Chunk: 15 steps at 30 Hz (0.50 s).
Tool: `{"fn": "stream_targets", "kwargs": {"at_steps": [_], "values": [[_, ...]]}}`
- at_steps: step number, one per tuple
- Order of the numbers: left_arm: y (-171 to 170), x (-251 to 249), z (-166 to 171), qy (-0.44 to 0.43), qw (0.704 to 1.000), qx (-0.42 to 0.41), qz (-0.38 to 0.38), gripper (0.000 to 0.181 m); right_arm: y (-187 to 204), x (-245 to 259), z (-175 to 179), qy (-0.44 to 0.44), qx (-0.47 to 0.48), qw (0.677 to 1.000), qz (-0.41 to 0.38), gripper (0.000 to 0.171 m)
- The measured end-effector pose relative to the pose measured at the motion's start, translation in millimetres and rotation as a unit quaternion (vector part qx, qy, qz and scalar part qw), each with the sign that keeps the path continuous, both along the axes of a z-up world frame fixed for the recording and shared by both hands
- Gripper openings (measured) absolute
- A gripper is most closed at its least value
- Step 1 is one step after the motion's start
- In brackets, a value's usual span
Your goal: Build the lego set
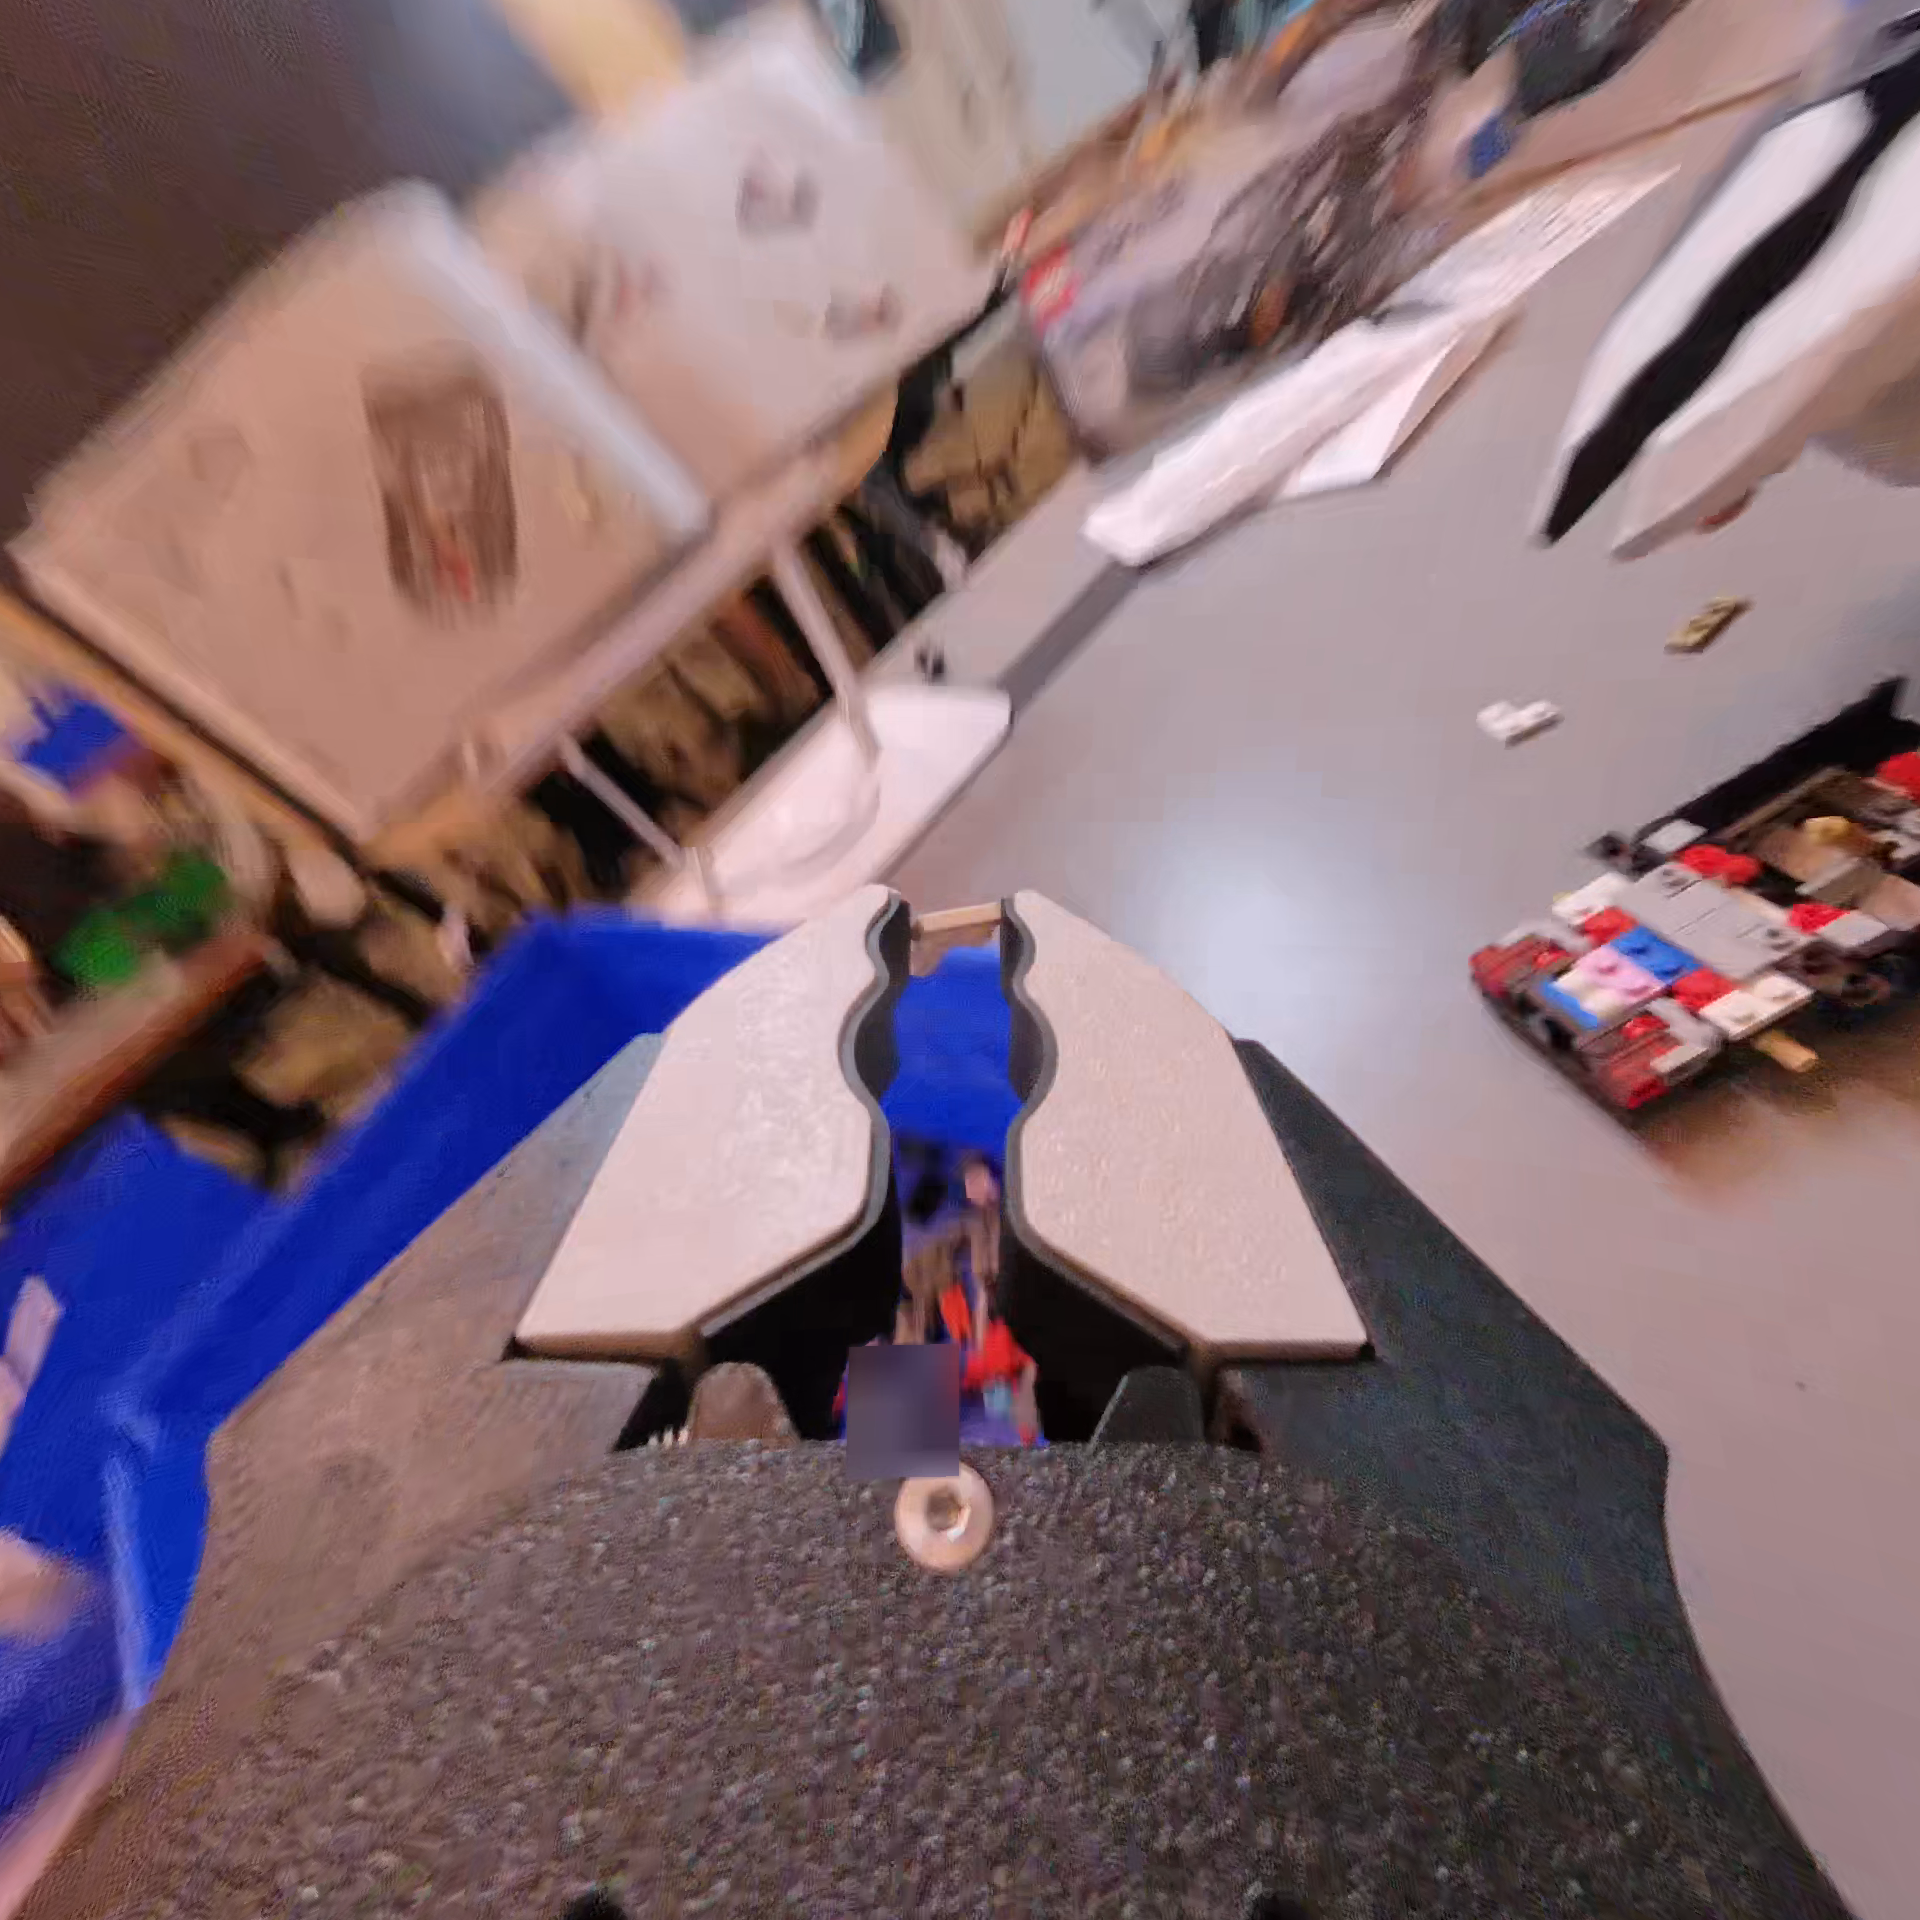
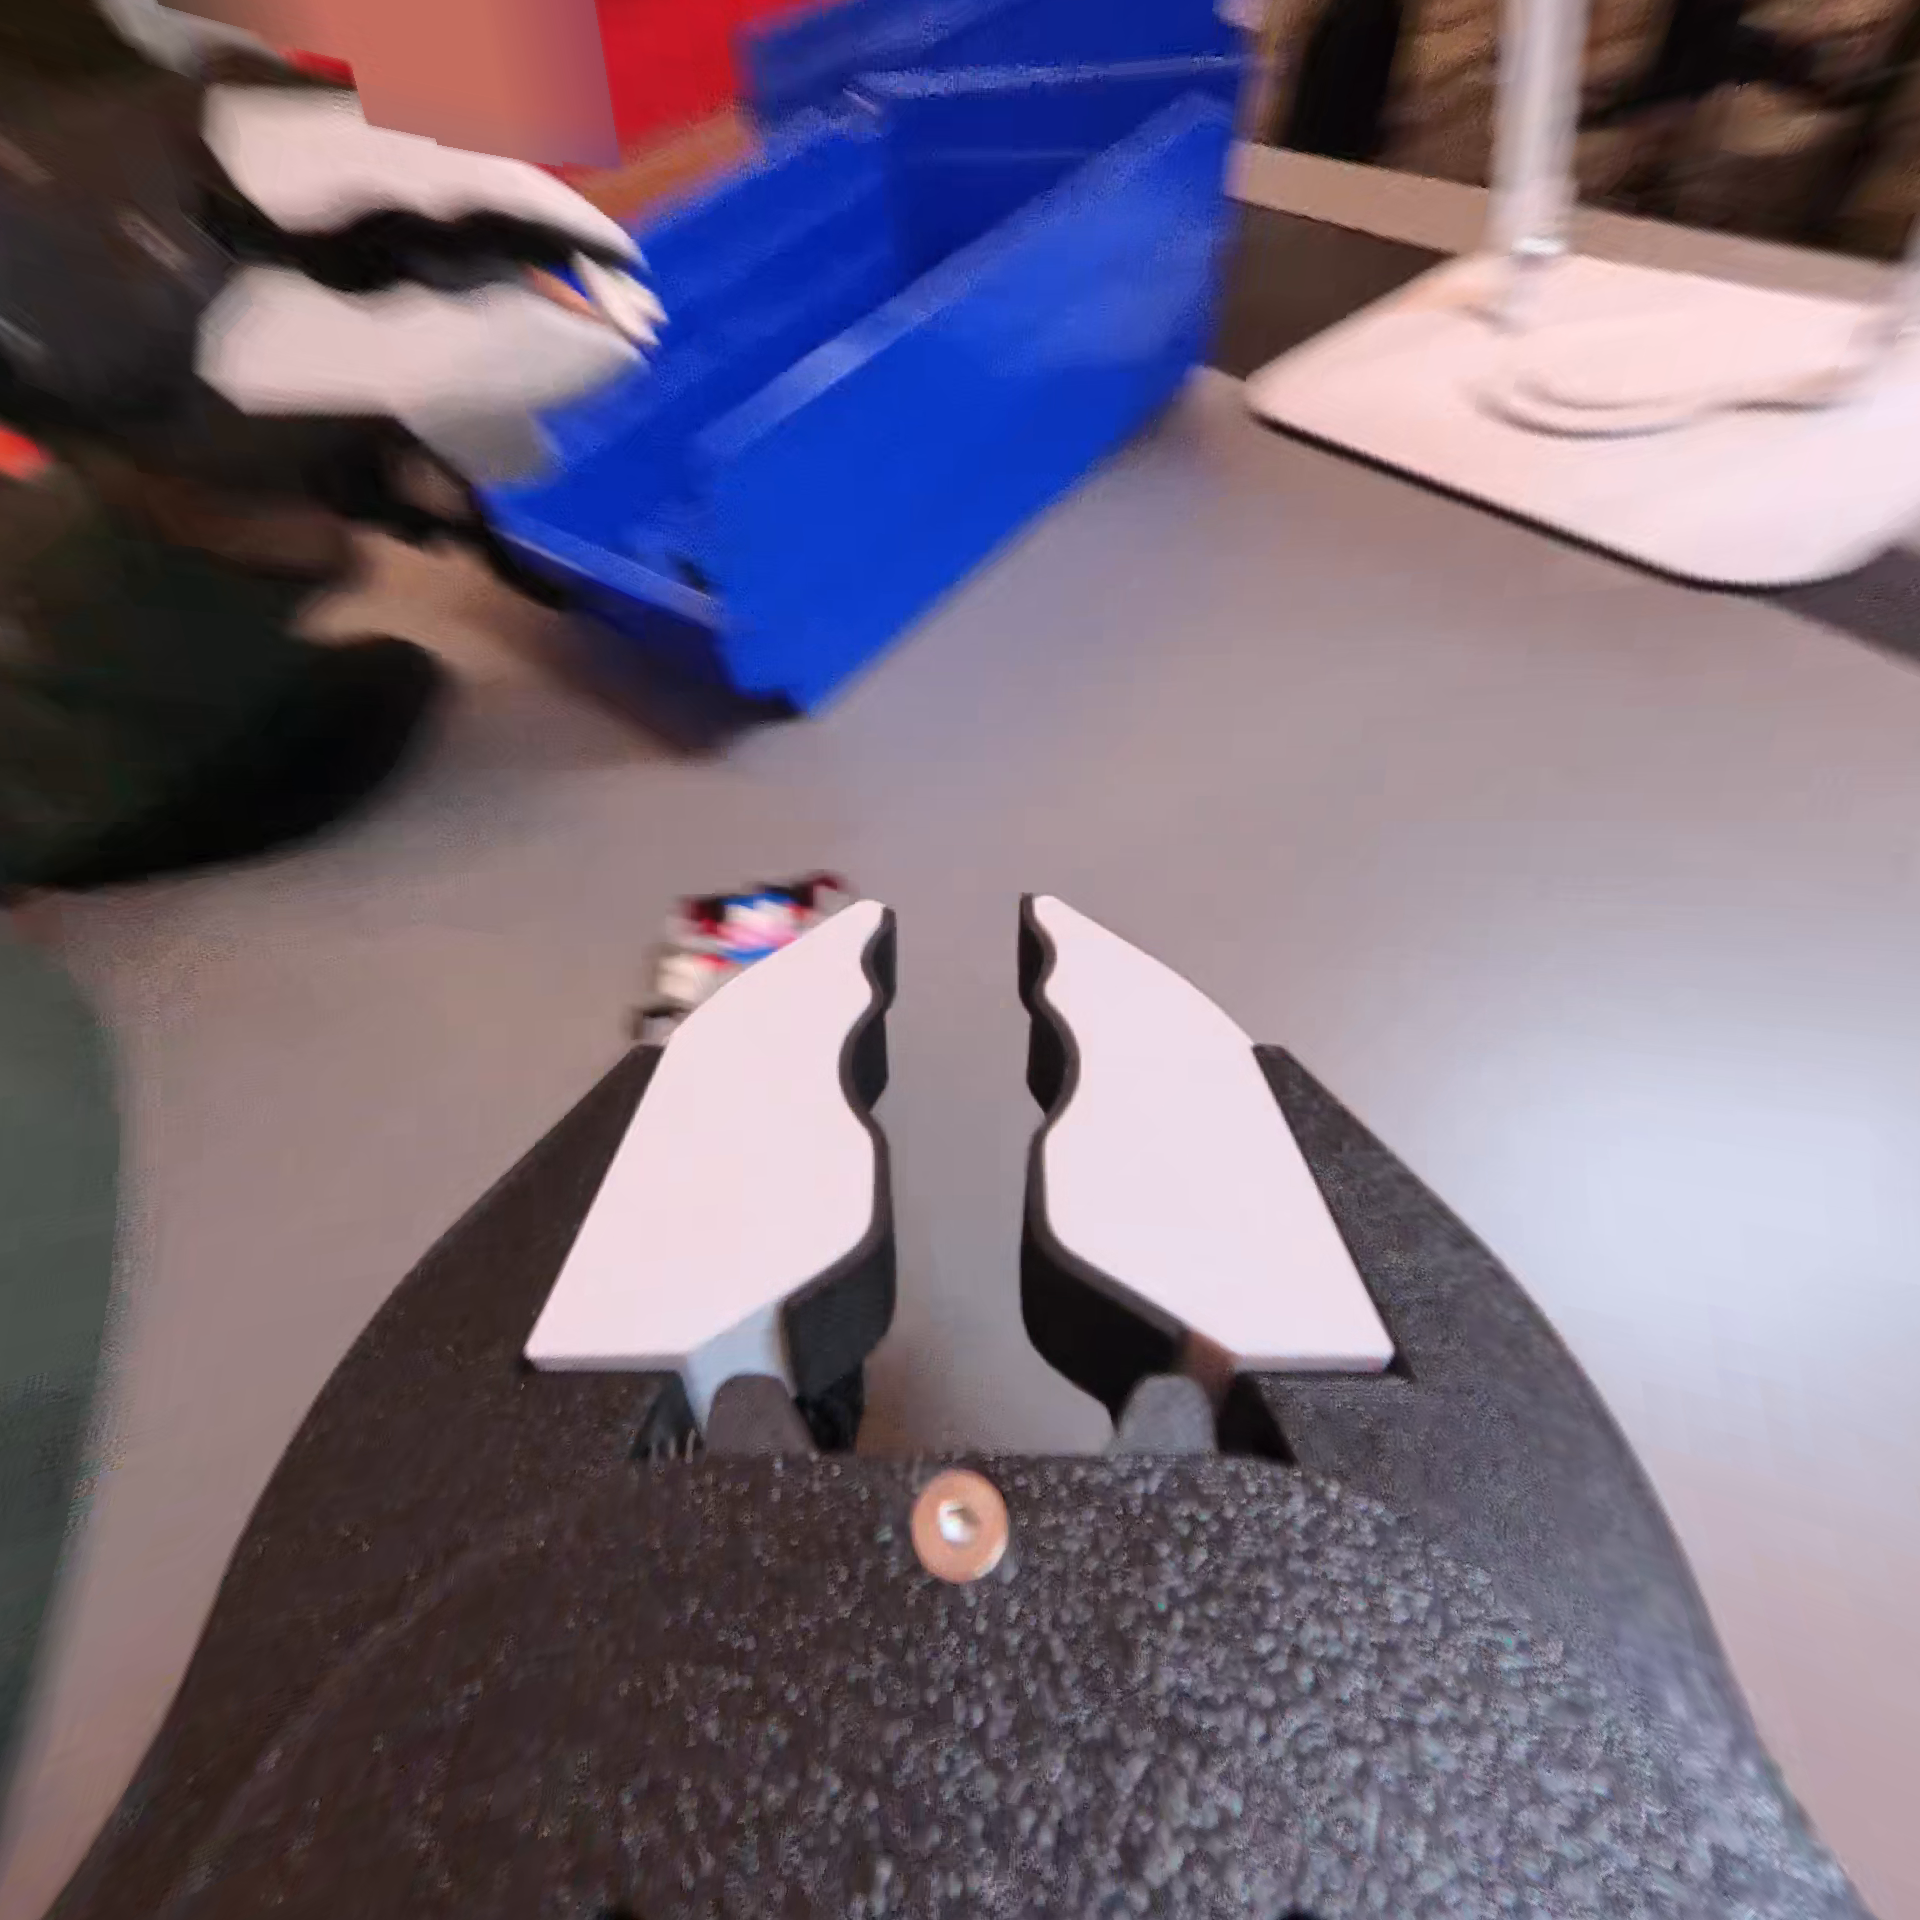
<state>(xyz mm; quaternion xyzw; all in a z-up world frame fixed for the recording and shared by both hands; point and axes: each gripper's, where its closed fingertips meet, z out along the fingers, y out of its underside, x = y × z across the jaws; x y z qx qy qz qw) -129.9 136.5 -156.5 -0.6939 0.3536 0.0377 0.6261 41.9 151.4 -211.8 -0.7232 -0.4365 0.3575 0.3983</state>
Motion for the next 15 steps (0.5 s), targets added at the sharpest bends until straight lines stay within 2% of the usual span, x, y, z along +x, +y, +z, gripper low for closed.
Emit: {"fn": "stream_targets", "kwargs": {"at_steps": [3, 7, 11, 13, 15], "values": [[12.0, -36.0, -34.8, -0.058, 0.984, -0.156, 0.062, 0.018, 23.9, 19.5, -26.4, -0.078, 0.025, 0.995, -0.048, 0.023], [2.9, -40.0, -64.4, -0.094, 0.952, -0.286, 0.048, 0.063, 25.3, 15.6, -56.3, -0.163, 0.026, 0.986, -0.036, 0.027], [0.0, -38.9, -63.1, -0.097, 0.952, -0.289, 0.034, 0.070, 26.8, 10.5, -72.9, -0.232, 0.024, 0.972, -0.029, 0.029], [-0.4, -32.2, -53.8, -0.101, 0.959, -0.265, 0.012, 0.068, 26.6, 8.5, -73.6, -0.245, 0.010, 0.969, -0.027, 0.016], [-4.4, -18.3, -42.8, -0.090, 0.969, -0.228, -0.027, 0.061, 25.1, 7.3, -73.6, -0.251, 0.004, 0.968, -0.017, 0.015]]}}
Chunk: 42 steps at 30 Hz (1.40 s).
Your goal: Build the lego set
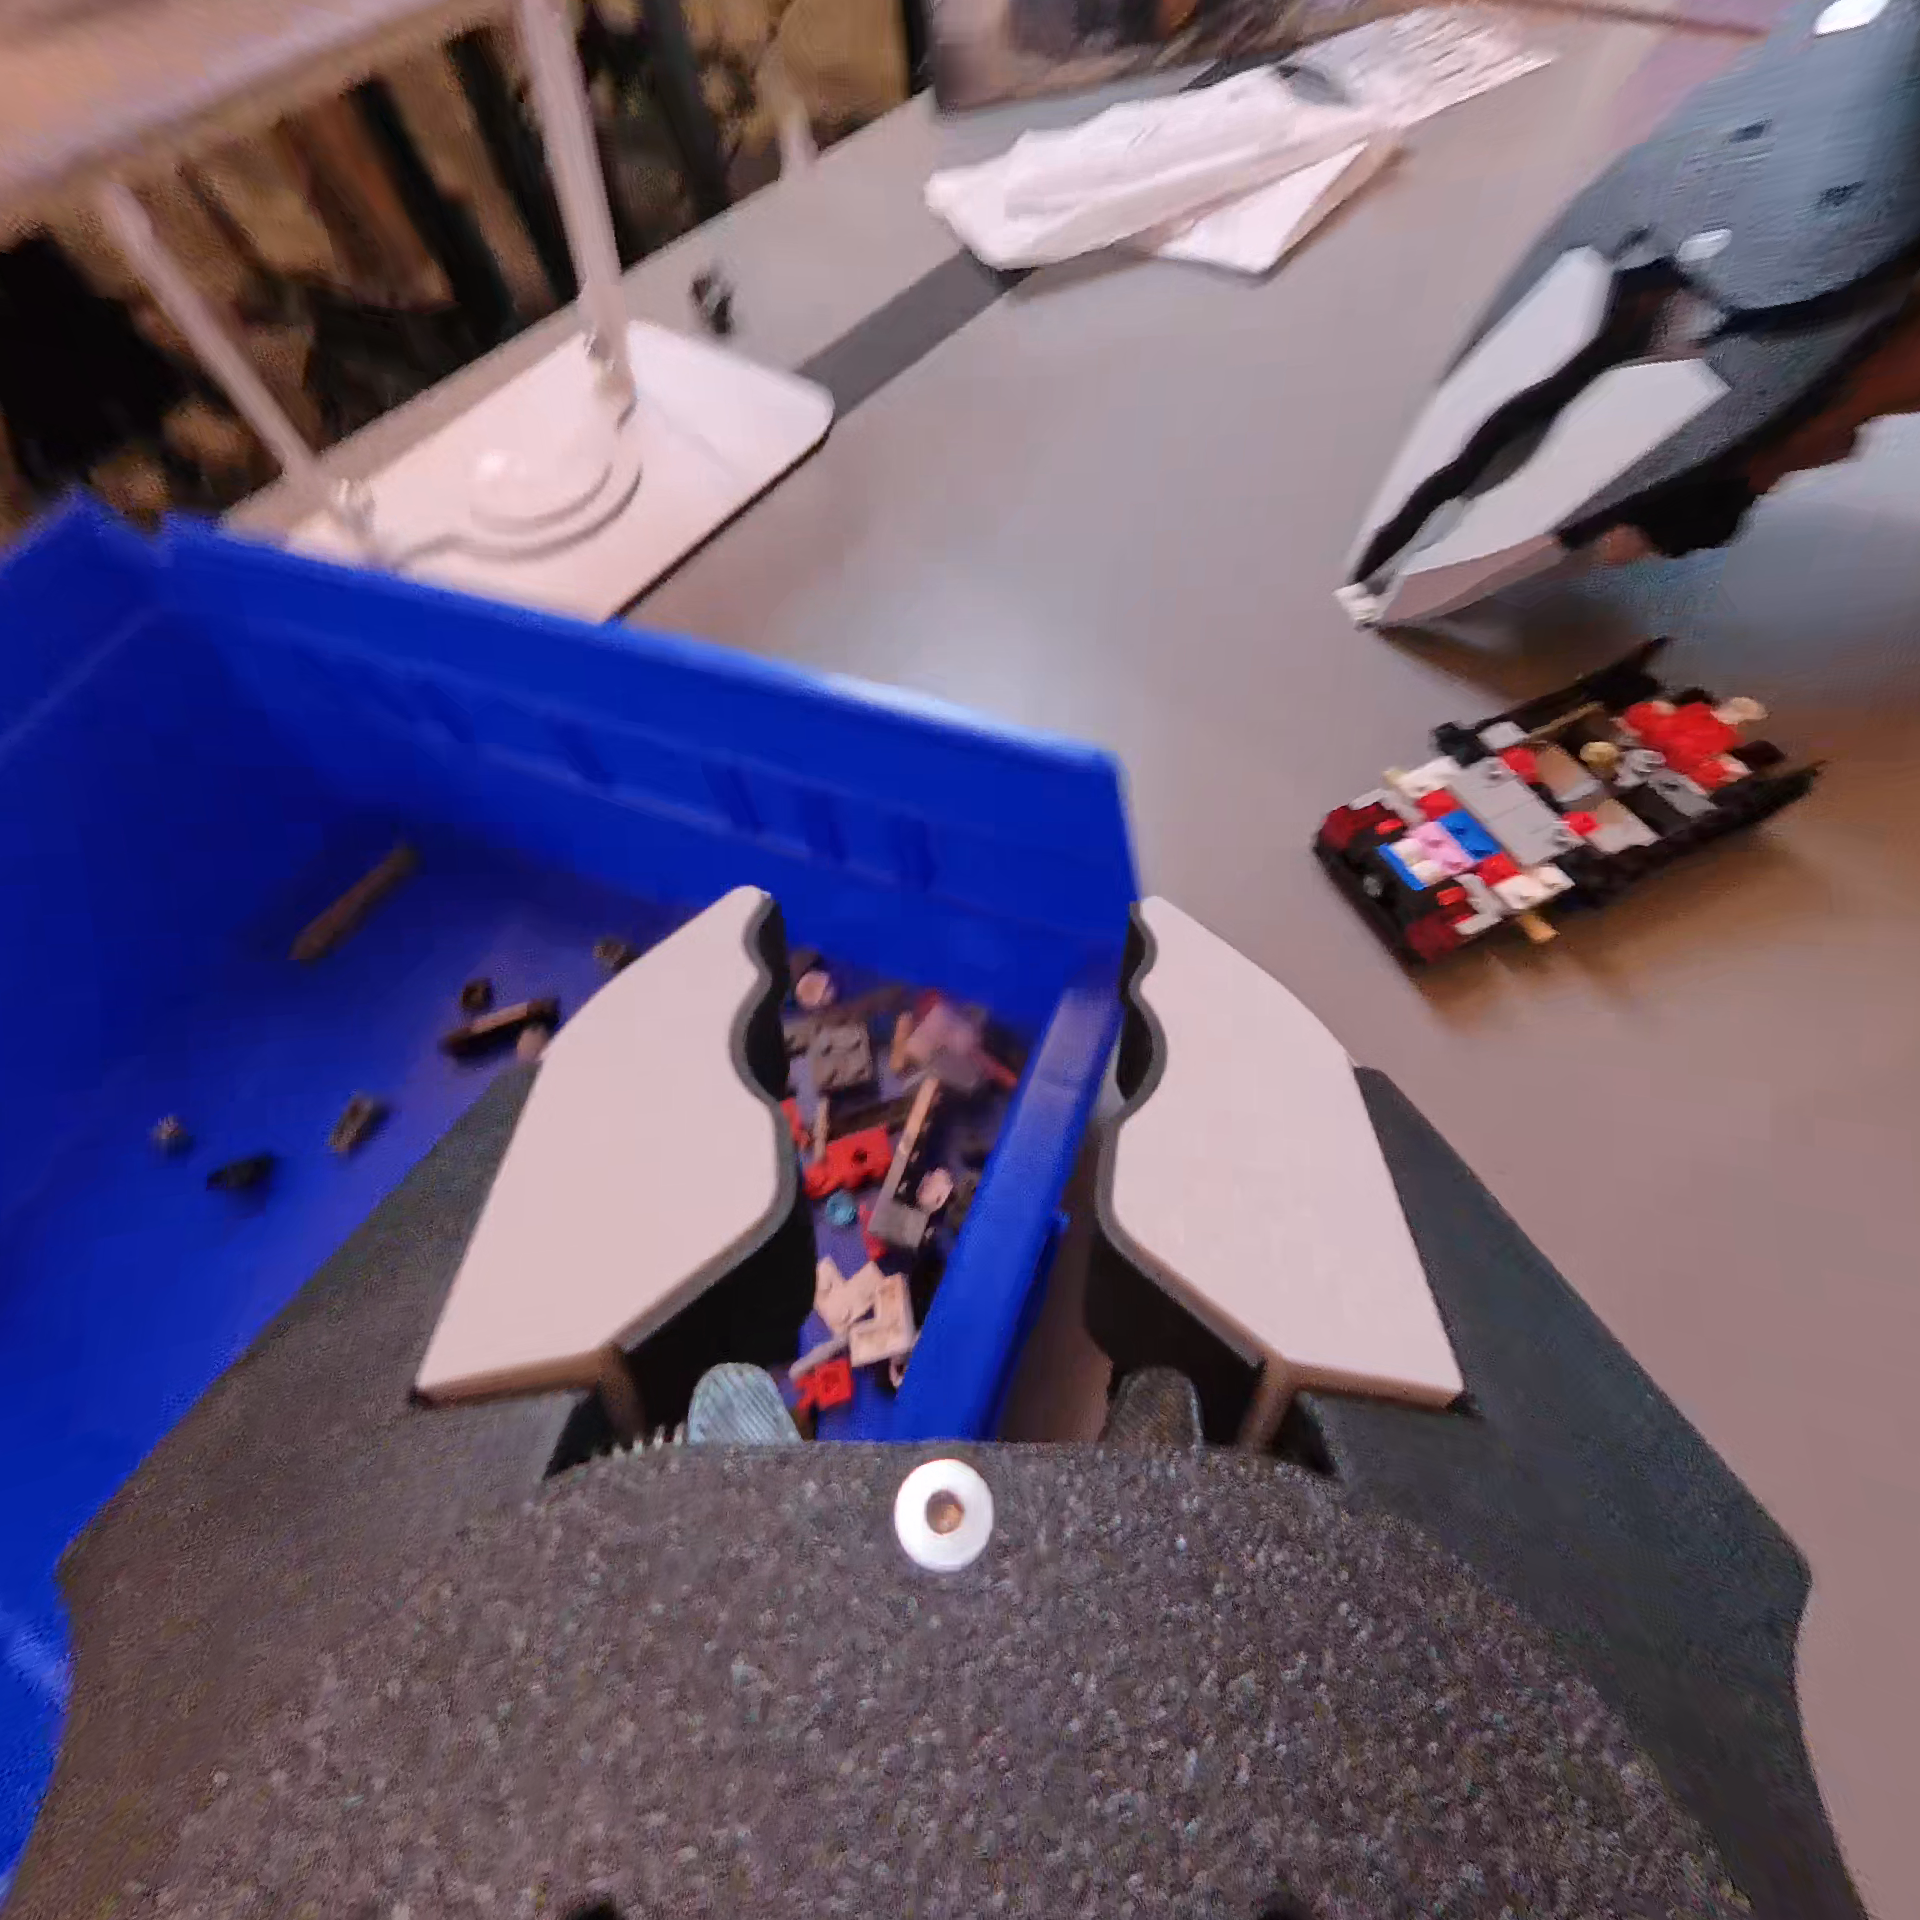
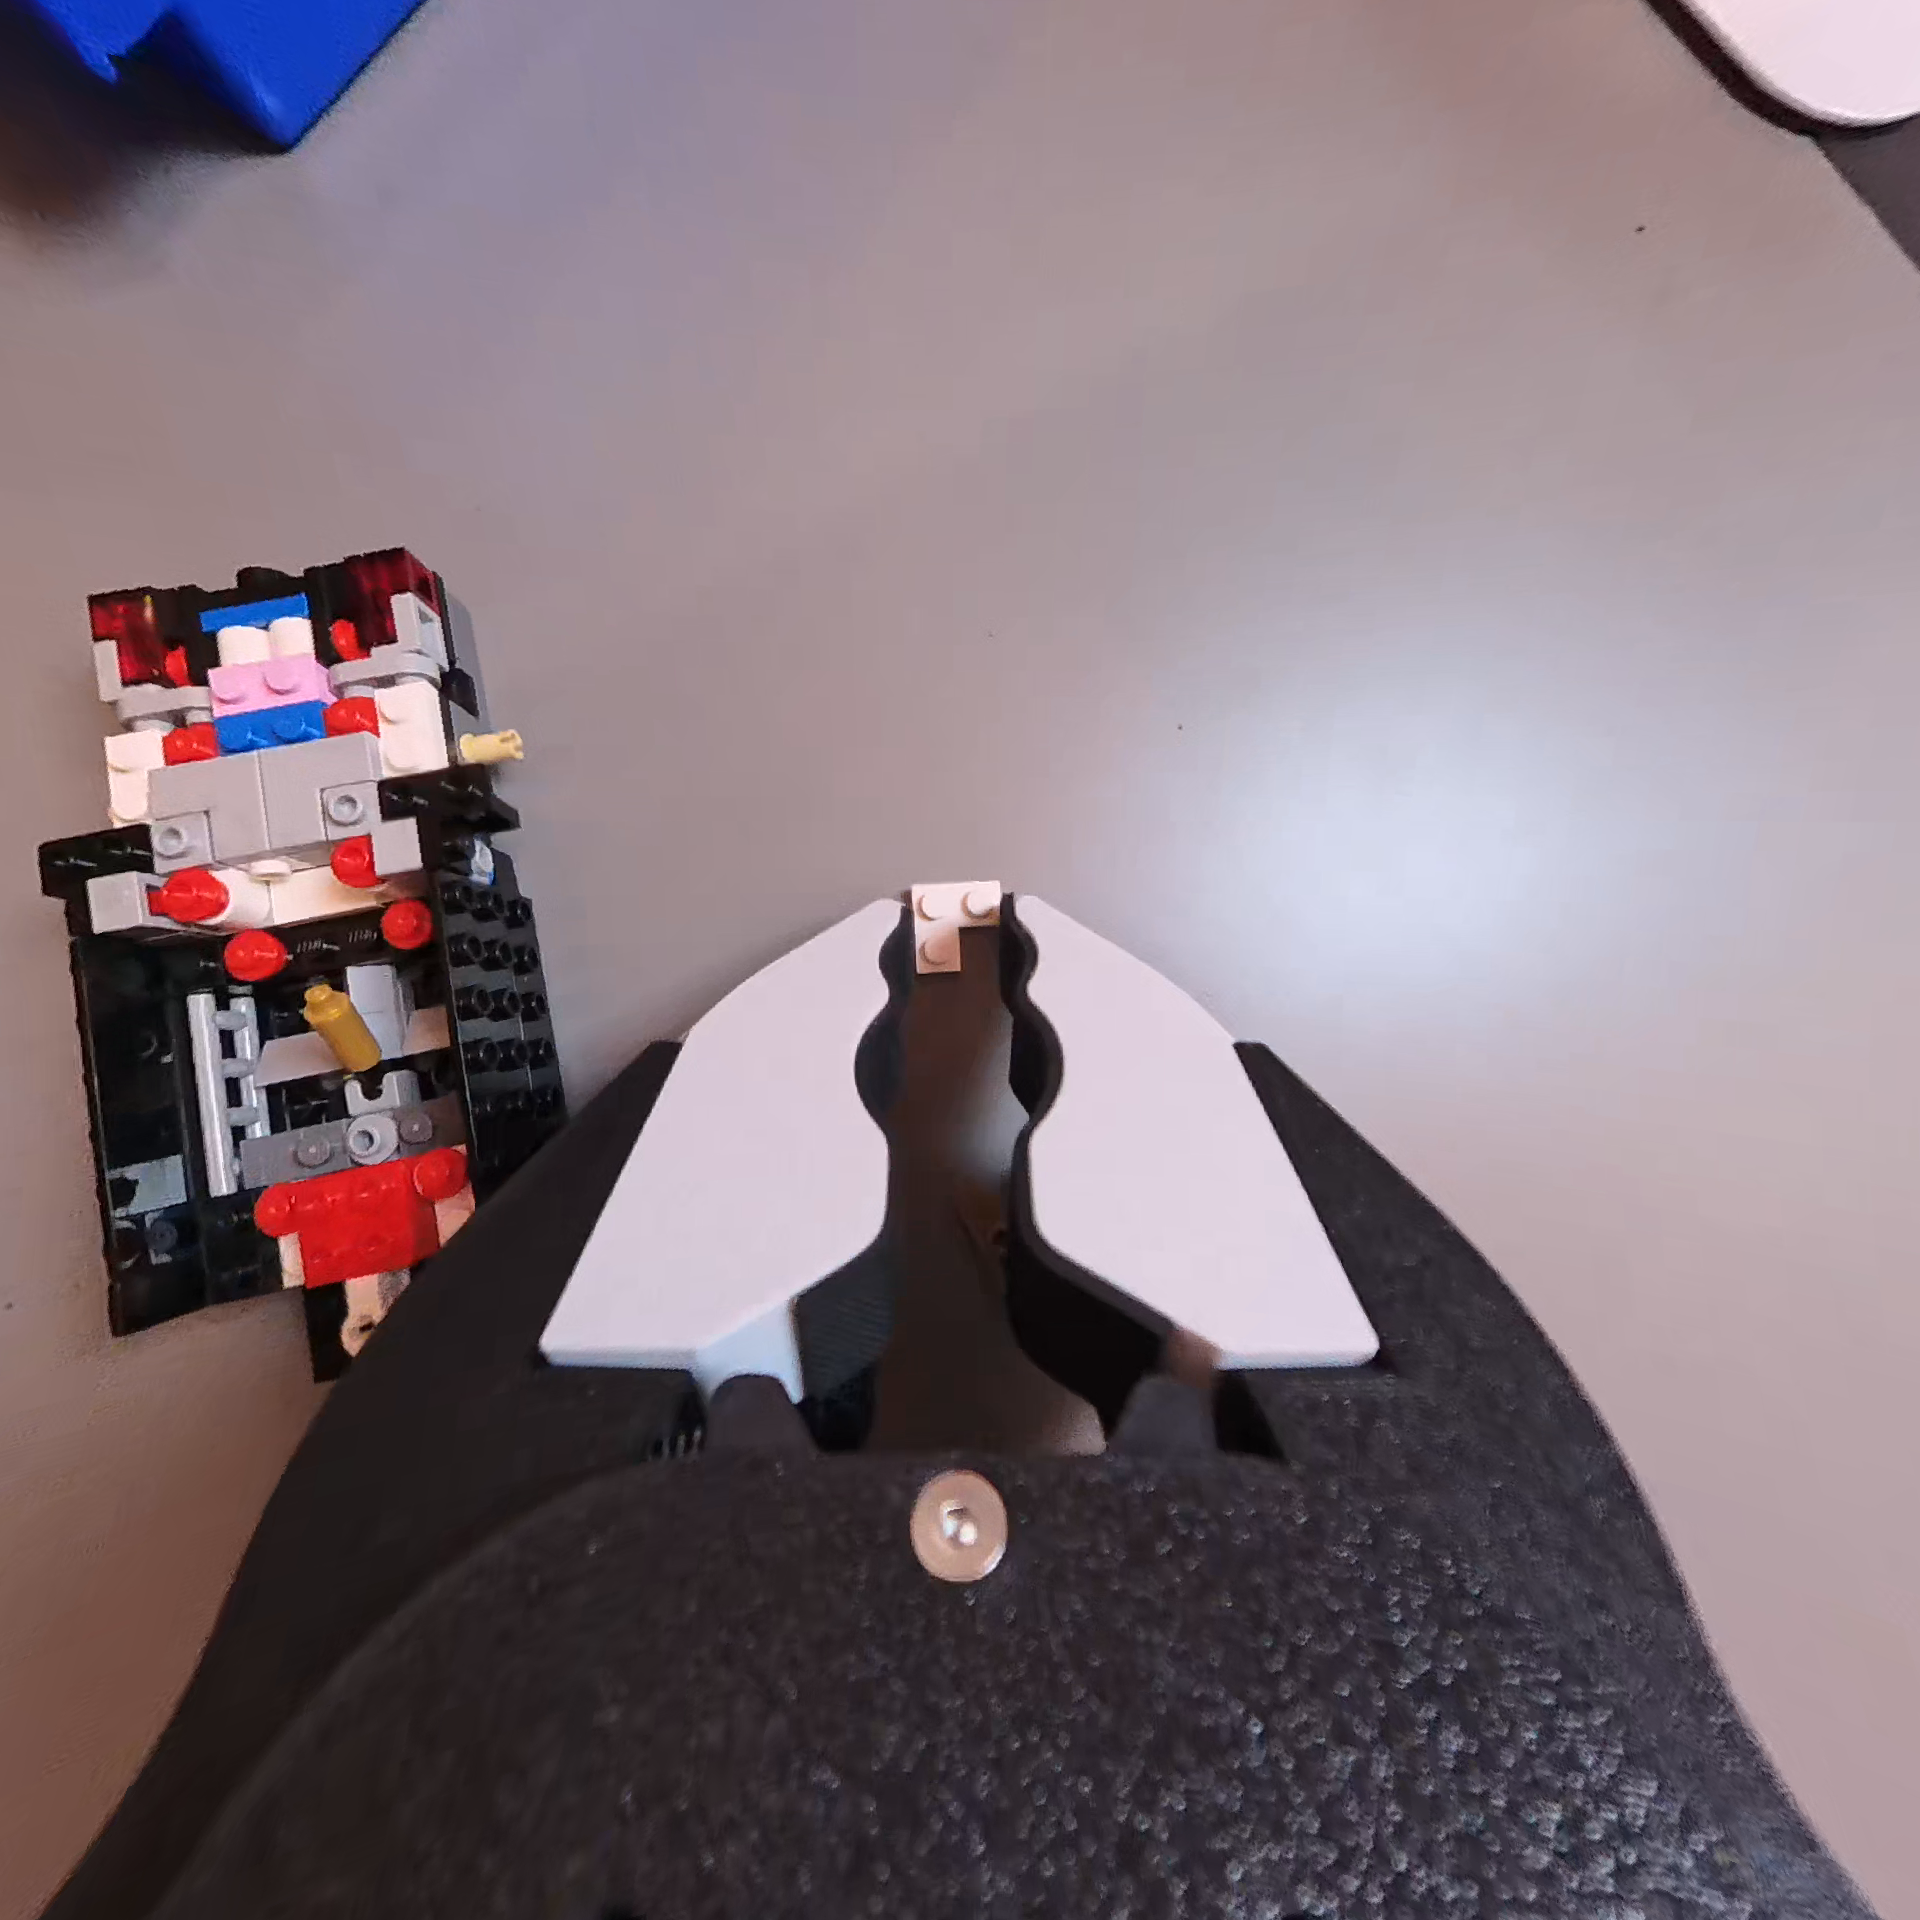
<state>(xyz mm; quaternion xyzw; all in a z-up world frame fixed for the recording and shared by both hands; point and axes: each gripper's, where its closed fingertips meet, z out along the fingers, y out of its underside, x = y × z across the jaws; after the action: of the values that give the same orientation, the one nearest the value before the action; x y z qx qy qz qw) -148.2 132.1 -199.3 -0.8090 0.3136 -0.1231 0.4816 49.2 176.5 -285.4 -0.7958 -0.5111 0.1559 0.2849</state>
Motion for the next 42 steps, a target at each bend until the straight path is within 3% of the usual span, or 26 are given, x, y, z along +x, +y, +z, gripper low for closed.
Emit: {"fn": "stream_targets", "kwargs": {"at_steps": [2, 4, 7, 11, 14, 22, 25, 29, 33, 36, 38, 42], "values": [[-11.7, 22.9, 9.2, 0.010, 0.997, 0.048, -0.064, 0.050, -10.9, -12.9, 8.4, 0.050, -0.006, 0.998, 0.031, 0.015], [-27.6, 49.7, 16.9, 0.021, 0.986, 0.105, -0.130, 0.042, -35.7, -37.0, 35.4, 0.157, -0.039, 0.984, 0.075, 0.015], [-54.8, 89.3, 18.9, 0.045, 0.959, 0.175, -0.216, 0.040, -81.9, -69.0, 84.0, 0.308, -0.140, 0.932, 0.131, 0.014], [-74.9, 116.5, 21.3, 0.069, 0.932, 0.247, -0.257, 0.028, -125.0, -91.3, 103.5, 0.370, -0.235, 0.883, 0.171, 0.015], [-82.4, 121.3, 23.9, 0.077, 0.920, 0.274, -0.270, 0.009, -129.6, -94.1, 111.4, 0.400, -0.270, 0.860, 0.166, 0.011], [-84.1, 120.3, 25.8, 0.072, 0.922, 0.265, -0.272, 0.006, -131.6, -93.2, 115.4, 0.421, -0.300, 0.839, 0.167, 0.007], [-85.4, 118.5, 28.2, 0.072, 0.920, 0.272, -0.274, 0.000, -127.8, -89.3, 119.7, 0.428, -0.280, 0.842, 0.172, 0.014], [-64.3, 89.9, 47.2, 0.074, 0.930, 0.292, -0.209, 0.000, -97.2, -62.3, 141.8, 0.476, -0.245, 0.833, 0.138, 0.016], [-49.6, 68.1, 54.1, 0.056, 0.945, 0.275, -0.168, 0.000, -74.7, -38.0, 148.1, 0.493, -0.216, 0.837, 0.101, 0.015], [-56.0, 76.4, 33.9, 0.074, 0.945, 0.240, -0.209, 0.000, -69.1, -33.0, 139.9, 0.463, -0.180, 0.863, 0.093, 0.015], [-73.2, 87.7, 5.9, 0.083, 0.943, 0.167, -0.275, 0.002, -69.1, -33.2, 134.6, 0.443, -0.159, 0.877, 0.096, 0.016], [-124.7, 98.2, -47.7, 0.089, 0.913, -0.035, -0.397, 0.032, -71.3, -36.1, 124.9, 0.420, -0.152, 0.889, 0.100, 0.017]]}}
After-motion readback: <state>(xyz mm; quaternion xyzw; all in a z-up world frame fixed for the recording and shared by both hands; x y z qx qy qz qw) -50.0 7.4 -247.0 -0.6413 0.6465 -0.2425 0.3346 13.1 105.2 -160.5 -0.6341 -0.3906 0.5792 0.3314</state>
